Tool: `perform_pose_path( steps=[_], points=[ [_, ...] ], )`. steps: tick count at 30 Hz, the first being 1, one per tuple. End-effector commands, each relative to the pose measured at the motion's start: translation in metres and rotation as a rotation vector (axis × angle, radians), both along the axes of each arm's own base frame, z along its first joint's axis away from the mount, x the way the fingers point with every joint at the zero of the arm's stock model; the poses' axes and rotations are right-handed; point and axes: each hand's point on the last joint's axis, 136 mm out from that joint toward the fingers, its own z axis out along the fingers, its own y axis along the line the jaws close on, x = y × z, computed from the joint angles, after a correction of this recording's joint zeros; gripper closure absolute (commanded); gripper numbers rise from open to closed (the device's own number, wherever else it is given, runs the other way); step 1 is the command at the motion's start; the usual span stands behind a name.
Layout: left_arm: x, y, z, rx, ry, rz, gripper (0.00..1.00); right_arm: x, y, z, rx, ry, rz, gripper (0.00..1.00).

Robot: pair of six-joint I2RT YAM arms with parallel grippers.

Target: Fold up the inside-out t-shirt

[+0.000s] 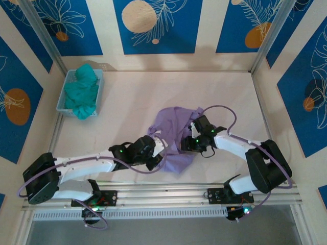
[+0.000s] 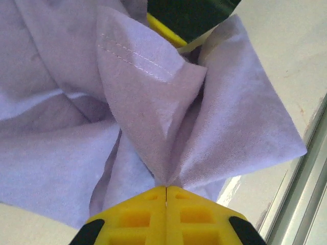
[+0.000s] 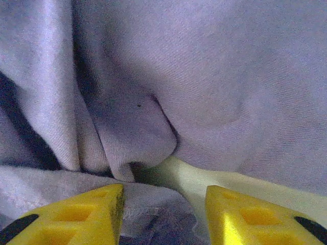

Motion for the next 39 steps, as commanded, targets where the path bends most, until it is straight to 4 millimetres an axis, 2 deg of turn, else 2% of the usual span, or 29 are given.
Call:
perform_pose_path(
  steps=[1, 4, 8, 13, 16, 18, 22, 24, 25, 29, 32, 34, 36, 39],
  points=[
    [0.002, 0.007, -0.002, -0.007, -0.002, 0.016, 1.00, -0.009, 0.011, -0.002, 0.066, 0.035, 0.013, 0.62],
    [-0.006, 0.010, -0.006, -0.018, 0.023, -0.003, 1.00, -0.015, 0.016, -0.003, 0.095, 0.058, 0.022, 0.76],
    [-0.027, 0.003, -0.005, -0.113, 0.067, -0.090, 1.00, -0.022, 0.006, -0.002, 0.072, 0.043, 0.005, 0.94],
    [-0.037, 0.002, 0.006, -0.225, 0.040, -0.136, 1.00, -0.019, -0.003, 0.019, 0.091, -0.053, -0.034, 1.00],
    [-0.031, 0.009, 0.016, -0.246, -0.027, -0.114, 1.00, -0.011, -0.004, 0.039, 0.125, -0.130, -0.045, 1.00],
    [-0.022, 0.014, 0.029, -0.262, -0.104, -0.083, 1.00, -0.004, -0.003, 0.057, 0.152, -0.194, -0.049, 1.00],
    [-0.008, 0.024, 0.052, -0.305, -0.221, -0.020, 1.00, 0.004, -0.003, 0.073, 0.166, -0.252, -0.050, 1.00],
    [-0.005, 0.030, 0.053, -0.303, -0.244, 0.007, 1.00, 0.002, 0.003, 0.070, 0.164, -0.235, -0.007, 1.00],
    [-0.004, 0.032, 0.050, -0.294, -0.246, 0.018, 1.00, 0.001, 0.006, 0.067, 0.161, -0.225, 0.017, 0.97],
    [0.004, 0.047, 0.036, -0.216, -0.239, 0.099, 1.00, -0.006, 0.030, 0.054, 0.167, -0.214, 0.136, 0.75],
    [0.019, 0.068, 0.031, -0.141, -0.264, 0.225, 1.00, -0.008, 0.041, 0.044, 0.126, -0.210, 0.180, 0.67],
    [0.024, 0.081, 0.026, -0.097, -0.263, 0.293, 1.00, -0.013, 0.044, 0.035, 0.096, -0.178, 0.200, 0.67],
    [0.026, 0.091, 0.020, -0.065, -0.244, 0.348, 1.00, -0.028, 0.054, 0.029, 0.110, -0.141, 0.247, 0.69],
    [0.027, 0.110, 0.009, -0.014, -0.201, 0.453, 1.00, -0.054, 0.074, 0.033, 0.192, -0.120, 0.342, 0.76]
  ],
)
